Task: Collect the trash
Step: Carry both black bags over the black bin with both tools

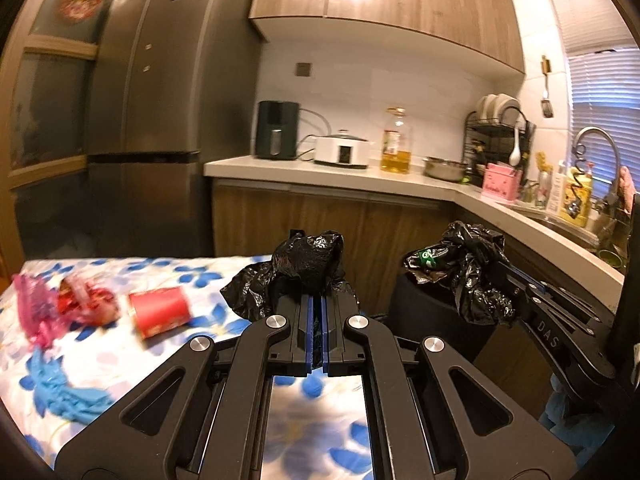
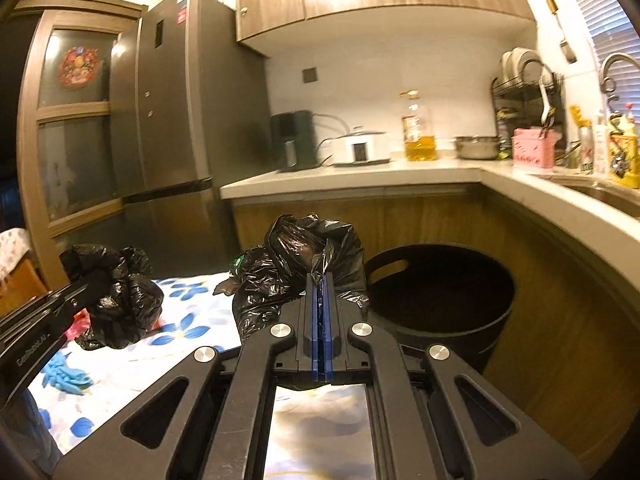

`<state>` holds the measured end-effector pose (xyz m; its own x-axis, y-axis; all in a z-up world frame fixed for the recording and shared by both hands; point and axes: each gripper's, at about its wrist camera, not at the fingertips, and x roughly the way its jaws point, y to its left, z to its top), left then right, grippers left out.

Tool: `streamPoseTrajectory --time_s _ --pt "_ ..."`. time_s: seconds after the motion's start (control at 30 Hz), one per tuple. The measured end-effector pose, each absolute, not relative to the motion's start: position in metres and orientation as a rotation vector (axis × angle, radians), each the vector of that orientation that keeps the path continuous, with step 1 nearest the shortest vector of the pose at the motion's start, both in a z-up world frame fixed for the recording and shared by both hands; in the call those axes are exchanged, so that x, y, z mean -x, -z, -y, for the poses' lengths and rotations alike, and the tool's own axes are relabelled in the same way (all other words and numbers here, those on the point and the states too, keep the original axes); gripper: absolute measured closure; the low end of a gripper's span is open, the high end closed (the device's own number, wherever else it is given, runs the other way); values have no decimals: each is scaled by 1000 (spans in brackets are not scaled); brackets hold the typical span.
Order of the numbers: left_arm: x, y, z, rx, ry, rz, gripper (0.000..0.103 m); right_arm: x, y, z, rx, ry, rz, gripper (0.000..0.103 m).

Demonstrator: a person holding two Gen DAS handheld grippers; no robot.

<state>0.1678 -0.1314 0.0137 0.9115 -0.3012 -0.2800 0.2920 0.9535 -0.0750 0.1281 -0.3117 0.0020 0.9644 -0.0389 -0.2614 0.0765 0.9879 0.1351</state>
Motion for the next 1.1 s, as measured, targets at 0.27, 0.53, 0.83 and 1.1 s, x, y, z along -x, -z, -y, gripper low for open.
streamPoseTrajectory --time_s 0.27,0.53,0.83,1.1 --pt "-187 -25 194 -10 411 -266 101 -128 -15 360 -146 179 -215 100" --pt "-214 -32 249 -21 499 -251 101 -138 -17 397 -156 252 -201 100" --pt "-237 -27 286 -20 553 -252 101 -146 -15 412 -166 277 -198 100" --pt "-252 -20 308 -31 586 -260 101 -155 -15 419 -172 286 -202 100"
